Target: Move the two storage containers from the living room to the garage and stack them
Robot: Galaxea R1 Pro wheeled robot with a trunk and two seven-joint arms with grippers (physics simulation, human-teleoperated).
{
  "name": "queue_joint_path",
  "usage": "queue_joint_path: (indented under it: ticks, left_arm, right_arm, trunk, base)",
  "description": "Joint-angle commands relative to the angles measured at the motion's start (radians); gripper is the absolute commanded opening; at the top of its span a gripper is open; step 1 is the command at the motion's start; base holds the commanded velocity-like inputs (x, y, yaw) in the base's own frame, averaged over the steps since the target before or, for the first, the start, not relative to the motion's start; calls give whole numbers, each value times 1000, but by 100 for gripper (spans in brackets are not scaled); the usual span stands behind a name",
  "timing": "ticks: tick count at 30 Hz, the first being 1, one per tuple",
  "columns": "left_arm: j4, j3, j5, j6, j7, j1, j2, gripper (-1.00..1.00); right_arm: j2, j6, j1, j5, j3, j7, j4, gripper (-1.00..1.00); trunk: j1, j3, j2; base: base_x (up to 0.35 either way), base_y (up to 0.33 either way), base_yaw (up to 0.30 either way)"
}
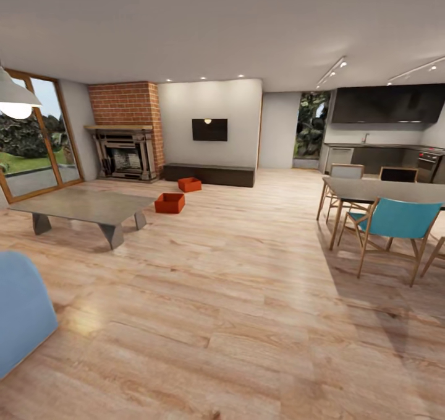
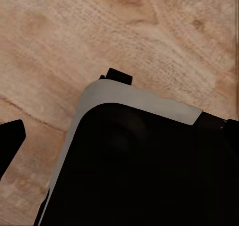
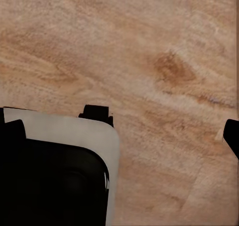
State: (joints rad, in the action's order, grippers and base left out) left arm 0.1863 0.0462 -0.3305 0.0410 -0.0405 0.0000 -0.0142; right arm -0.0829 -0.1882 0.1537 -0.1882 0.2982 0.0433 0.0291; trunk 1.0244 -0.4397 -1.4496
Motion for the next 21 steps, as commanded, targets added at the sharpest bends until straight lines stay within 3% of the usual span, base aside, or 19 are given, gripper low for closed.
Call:
queue_joint_path:
  ticks: [1, 21]
  left_arm:
    - [1, 4, 1, 1, -1, 0, 1, 100]
    - [1, 3, 4, 3, -1, 0, 3, 100]
  right_arm:
    - [0, -7, 1, -11, 7, 4, 3, 100]
    - [5, -1, 1, -11, 5, 4, 3, 100]
  trunk:
    - [1, -1, 0]
    - [1, -1, 0]
  base:
    - [326, 0, 0]
    - [326, 0, 0]
